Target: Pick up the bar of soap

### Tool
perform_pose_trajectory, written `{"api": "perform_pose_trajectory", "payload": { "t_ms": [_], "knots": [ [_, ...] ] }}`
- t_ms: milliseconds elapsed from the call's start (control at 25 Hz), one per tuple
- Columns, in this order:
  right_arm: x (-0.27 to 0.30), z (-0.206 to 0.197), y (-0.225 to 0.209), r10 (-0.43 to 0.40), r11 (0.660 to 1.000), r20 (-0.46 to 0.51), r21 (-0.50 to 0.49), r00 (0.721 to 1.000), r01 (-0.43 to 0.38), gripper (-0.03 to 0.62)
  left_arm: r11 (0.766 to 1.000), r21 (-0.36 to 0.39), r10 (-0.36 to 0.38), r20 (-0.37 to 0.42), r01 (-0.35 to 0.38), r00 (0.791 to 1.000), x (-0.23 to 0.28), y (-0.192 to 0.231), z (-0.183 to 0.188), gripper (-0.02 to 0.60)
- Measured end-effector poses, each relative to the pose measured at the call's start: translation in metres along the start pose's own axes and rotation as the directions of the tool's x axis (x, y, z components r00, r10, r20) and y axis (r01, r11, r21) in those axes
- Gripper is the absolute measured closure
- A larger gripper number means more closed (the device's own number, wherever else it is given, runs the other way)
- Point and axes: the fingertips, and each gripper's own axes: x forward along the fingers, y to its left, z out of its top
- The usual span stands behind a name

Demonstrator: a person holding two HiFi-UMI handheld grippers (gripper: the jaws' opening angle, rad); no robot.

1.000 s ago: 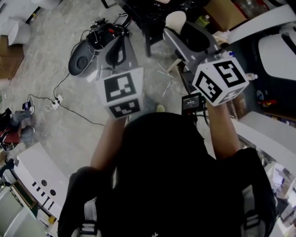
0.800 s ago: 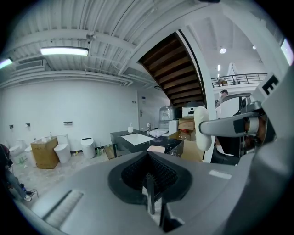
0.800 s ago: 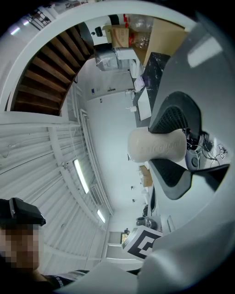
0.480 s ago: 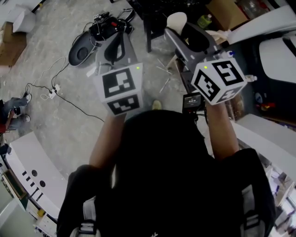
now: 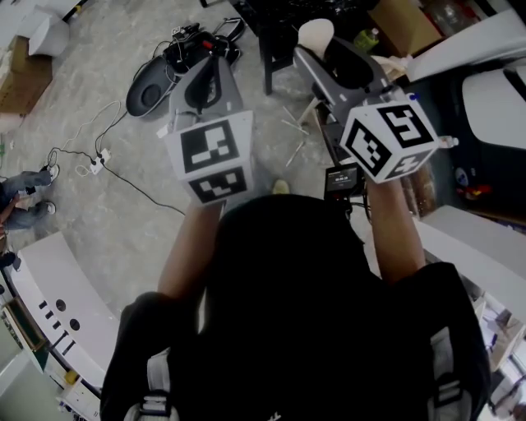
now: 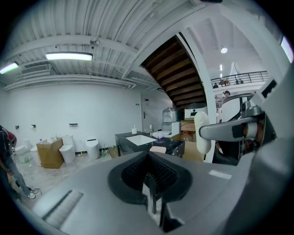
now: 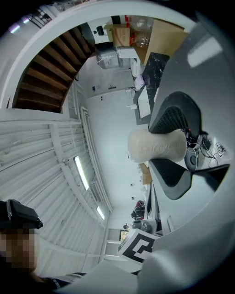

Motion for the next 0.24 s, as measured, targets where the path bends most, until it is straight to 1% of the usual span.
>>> {"api": "perform_pose_trajectory", "payload": {
  "t_ms": [240],
  "knots": [
    [-0.0026, -0.0005, 0.0027, -0.006, 1.000, -0.003, -0.012, 1.000, 0.006, 0.399, 1.000, 0.005, -0.006, 0.000, 0.006, 1.000, -0.0043, -0.0005, -0.0018, 0.586]
  ]
}}
